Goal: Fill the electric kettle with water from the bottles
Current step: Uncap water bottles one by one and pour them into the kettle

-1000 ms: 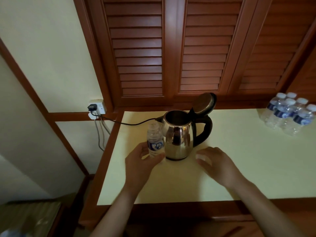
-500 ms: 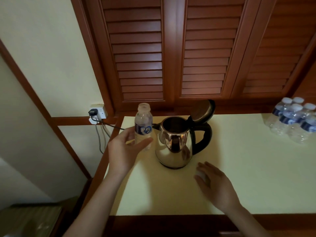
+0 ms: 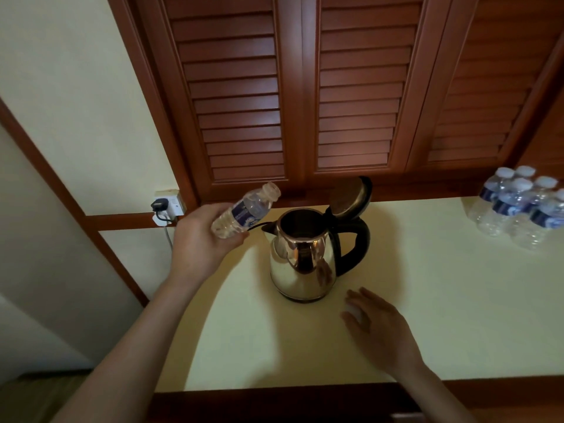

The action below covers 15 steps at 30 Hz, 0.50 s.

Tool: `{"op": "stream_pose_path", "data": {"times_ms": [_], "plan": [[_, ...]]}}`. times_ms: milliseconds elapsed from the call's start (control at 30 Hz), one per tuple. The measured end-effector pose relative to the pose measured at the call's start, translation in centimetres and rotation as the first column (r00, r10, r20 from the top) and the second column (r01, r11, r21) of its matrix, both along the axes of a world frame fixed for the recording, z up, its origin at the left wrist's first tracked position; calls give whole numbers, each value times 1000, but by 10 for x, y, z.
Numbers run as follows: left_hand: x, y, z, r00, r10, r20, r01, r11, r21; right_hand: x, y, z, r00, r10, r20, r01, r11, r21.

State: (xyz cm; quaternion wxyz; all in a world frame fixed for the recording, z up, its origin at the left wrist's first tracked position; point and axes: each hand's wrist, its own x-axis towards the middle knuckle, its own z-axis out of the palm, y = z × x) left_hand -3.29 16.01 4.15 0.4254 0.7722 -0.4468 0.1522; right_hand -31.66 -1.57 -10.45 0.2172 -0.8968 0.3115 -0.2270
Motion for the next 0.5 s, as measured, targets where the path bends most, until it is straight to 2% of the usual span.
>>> {"op": "stream_pose_path", "data": {"times_ms": [233, 500], "plan": [[6, -1, 8, 988, 37, 153, -54, 993, 106, 1, -9, -17, 999, 49, -14, -50, 995, -81], [7, -3, 12, 970, 34, 240, -75, 983, 165, 2, -9, -15, 998, 43, -54, -48, 994, -100]]}}
